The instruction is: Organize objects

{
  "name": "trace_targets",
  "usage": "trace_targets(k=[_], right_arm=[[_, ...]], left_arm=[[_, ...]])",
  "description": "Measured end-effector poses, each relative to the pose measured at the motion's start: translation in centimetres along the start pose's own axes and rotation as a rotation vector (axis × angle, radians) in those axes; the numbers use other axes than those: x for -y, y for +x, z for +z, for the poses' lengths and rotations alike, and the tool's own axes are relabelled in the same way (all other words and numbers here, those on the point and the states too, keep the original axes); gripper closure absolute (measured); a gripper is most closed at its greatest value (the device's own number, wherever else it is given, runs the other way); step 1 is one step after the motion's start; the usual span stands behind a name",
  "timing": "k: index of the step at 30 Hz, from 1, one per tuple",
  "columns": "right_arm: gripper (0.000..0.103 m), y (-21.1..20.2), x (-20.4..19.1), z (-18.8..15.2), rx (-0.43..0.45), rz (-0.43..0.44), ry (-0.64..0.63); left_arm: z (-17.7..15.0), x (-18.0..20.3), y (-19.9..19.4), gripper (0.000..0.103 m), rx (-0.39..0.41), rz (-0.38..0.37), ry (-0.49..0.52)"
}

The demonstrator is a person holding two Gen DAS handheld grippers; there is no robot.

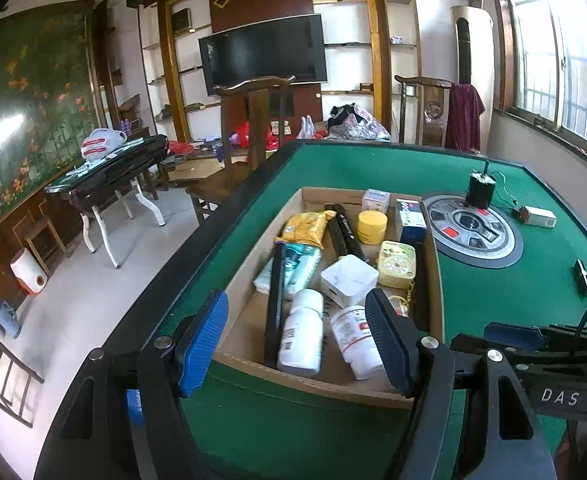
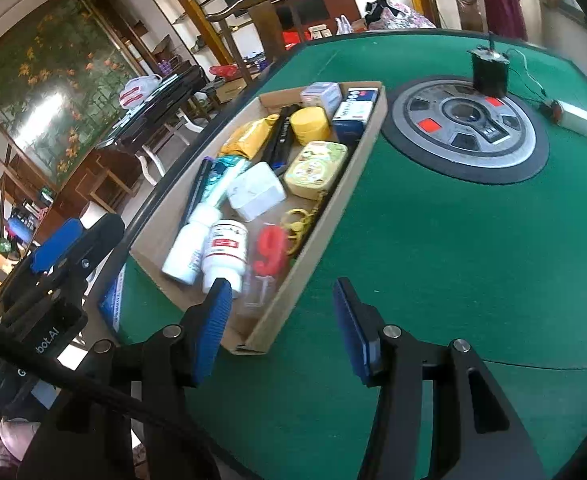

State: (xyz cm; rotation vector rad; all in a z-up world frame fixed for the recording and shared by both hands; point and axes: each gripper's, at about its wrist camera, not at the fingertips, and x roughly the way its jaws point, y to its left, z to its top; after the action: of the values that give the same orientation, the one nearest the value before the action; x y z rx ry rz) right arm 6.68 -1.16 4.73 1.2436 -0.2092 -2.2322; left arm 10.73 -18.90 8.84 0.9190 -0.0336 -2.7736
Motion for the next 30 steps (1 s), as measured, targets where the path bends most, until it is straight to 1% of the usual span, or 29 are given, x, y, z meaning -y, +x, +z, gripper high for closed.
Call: trace_targets(k=[2, 3, 7, 10, 12, 13, 15, 18, 20, 23, 25, 26, 28, 30], right_arm=[[0.052, -0.4, 1.2, 0.0, 0.002, -0.014, 0.017], [0.052, -0.8, 1.8, 0.0, 0.007, -0.024, 0.028], [0.052, -3.3, 6.5, 1.2, 0.05, -0.088, 0.103], [0.052, -6.4, 11.3, 2.9, 0.12, -0.191, 0.159], [0.052, -8.8, 15.3, 4.1, 0.177, -0.261, 0.226], [0.052, -9.8, 17.2, 4.6, 0.199, -0.279, 0.264], [0.049, -11.6, 21.3, 5.3, 0.241, -0.312, 0.355], [0.048, -13.0, 26.1, 6.2, 0.275, -0.329, 0.471], [0.048, -13.0, 28.3, 6.8, 0.287, -0.294, 0.527], [0.048, -11.8, 29.5, 8.3, 0.296, -0.234, 0.562], [0.048, -10.5, 29.6, 9.9, 0.303, -0.212, 0.558], [0.048, -9.9, 29.4, 10.8, 0.308, -0.22, 0.54], [0.048, -8.2, 28.4, 13.2, 0.312, -0.27, 0.459], [0.048, -6.6, 27.8, 15.1, 0.291, -0.305, 0.384]], left_arm=[[0.1, 0.6, 0.1, 0.038, -0.006, -0.023, 0.007], [0.1, 1.0, 0.1, 0.038, -0.01, -0.049, 0.013], [0.3, 3.3, 0.4, 0.038, -0.026, -0.135, 0.05], [0.2, 4.8, 0.5, 0.038, -0.04, -0.212, 0.07], [0.0, 5.7, 0.5, 0.038, -0.052, -0.268, 0.078], [0.1, 6.0, 0.6, 0.038, -0.054, -0.29, 0.082], [0.1, 6.9, 0.6, 0.038, -0.057, -0.331, 0.091], [0.2, 7.7, 0.8, 0.038, -0.07, -0.382, 0.084], [0.2, 8.2, 1.1, 0.038, -0.086, -0.41, 0.074], [0.1, 8.9, 1.9, 0.038, -0.125, -0.449, 0.055], [0.0, 9.3, 2.1, 0.038, -0.143, -0.466, 0.048], [0.0, 9.6, 2.4, 0.038, -0.153, -0.472, 0.046], [0.0, 10.3, 2.6, 0.038, -0.169, -0.489, 0.052], [-0.1, 11.0, 2.8, 0.038, -0.18, -0.5, 0.063]])
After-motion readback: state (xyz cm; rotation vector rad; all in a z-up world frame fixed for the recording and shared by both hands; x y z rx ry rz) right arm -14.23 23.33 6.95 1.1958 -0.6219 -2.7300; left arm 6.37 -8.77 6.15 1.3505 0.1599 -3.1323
